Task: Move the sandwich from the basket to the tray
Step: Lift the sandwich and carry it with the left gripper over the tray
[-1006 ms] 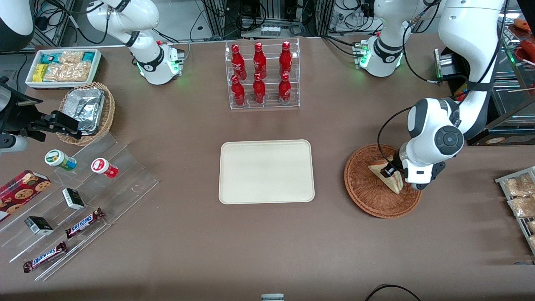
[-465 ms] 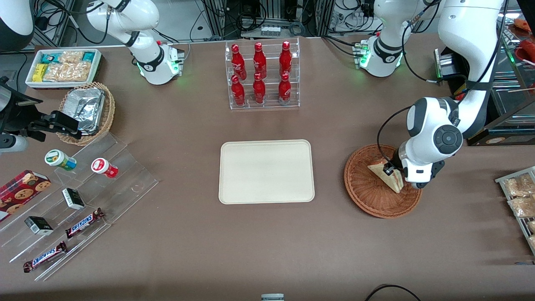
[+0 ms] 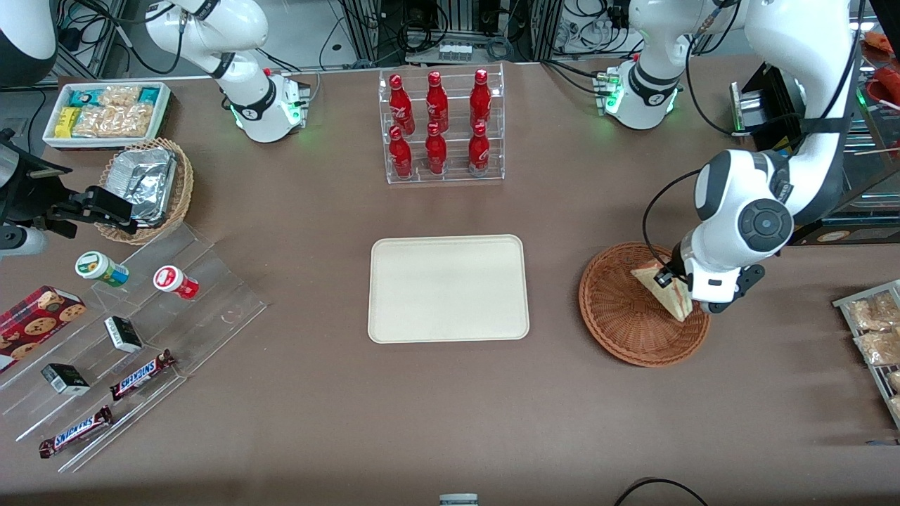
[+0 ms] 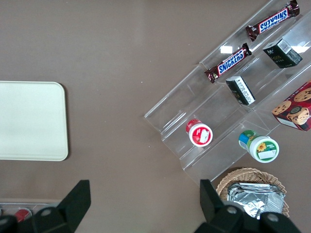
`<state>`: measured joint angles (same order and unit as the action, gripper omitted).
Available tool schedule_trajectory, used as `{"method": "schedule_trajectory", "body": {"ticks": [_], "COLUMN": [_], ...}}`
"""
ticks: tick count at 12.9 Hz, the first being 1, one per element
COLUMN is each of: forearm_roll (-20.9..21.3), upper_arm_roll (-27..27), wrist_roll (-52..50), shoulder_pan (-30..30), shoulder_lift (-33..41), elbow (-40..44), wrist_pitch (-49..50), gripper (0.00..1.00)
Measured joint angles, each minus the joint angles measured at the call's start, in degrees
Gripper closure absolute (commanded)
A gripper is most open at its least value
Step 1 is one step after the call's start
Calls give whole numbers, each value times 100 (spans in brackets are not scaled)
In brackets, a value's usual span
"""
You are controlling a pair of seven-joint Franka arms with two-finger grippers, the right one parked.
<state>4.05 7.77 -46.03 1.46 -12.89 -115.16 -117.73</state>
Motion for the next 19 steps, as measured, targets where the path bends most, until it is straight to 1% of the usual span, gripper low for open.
{"method": "schedule_trajectory", "body": {"ticks": [3,6,12,15,19], "forearm_roll": [-1,-2,-1,6,36], "upper_arm_roll": [75,383,1075,1141,1154], "wrist_roll": [208,209,227,370,407], "shoulder_pan": [117,239,373,919,1559], "shoulder_lift": [69,65,24,-93,-524], "elbow": [481,939,1090,1124,1234], "wrist_pitch": [642,1231,1273,1133,740], "gripper": [100,100,100,100,100]}}
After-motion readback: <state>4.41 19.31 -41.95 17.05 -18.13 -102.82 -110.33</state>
